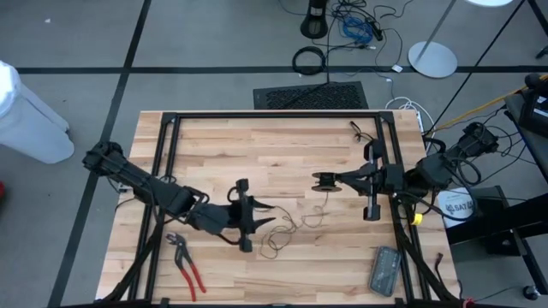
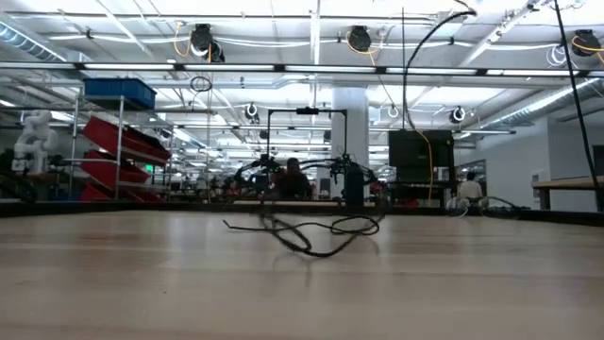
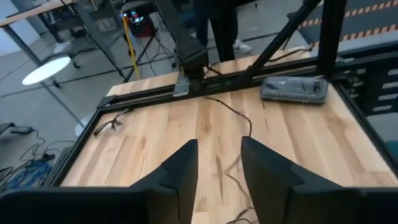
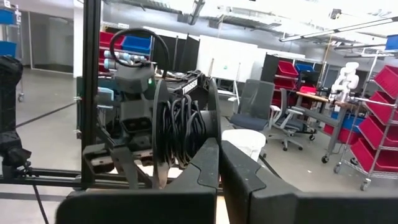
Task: Coil cords
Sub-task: Uncoil the black wire from the black spool
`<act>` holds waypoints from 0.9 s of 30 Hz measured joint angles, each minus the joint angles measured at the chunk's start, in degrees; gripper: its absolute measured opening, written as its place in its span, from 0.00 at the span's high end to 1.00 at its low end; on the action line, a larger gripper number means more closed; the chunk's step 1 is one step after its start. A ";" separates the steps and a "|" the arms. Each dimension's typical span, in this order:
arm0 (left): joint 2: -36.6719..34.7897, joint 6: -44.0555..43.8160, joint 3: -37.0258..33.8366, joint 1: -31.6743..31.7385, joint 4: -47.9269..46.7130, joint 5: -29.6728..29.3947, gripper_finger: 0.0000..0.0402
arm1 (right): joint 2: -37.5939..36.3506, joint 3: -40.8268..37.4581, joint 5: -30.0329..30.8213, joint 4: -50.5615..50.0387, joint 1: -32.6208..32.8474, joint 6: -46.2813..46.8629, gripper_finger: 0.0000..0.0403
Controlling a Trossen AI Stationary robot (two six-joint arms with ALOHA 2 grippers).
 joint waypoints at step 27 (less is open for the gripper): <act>4.66 7.53 0.00 1.20 17.00 -1.18 0.66 | 0.02 0.00 -0.02 -1.05 -0.02 1.27 1.00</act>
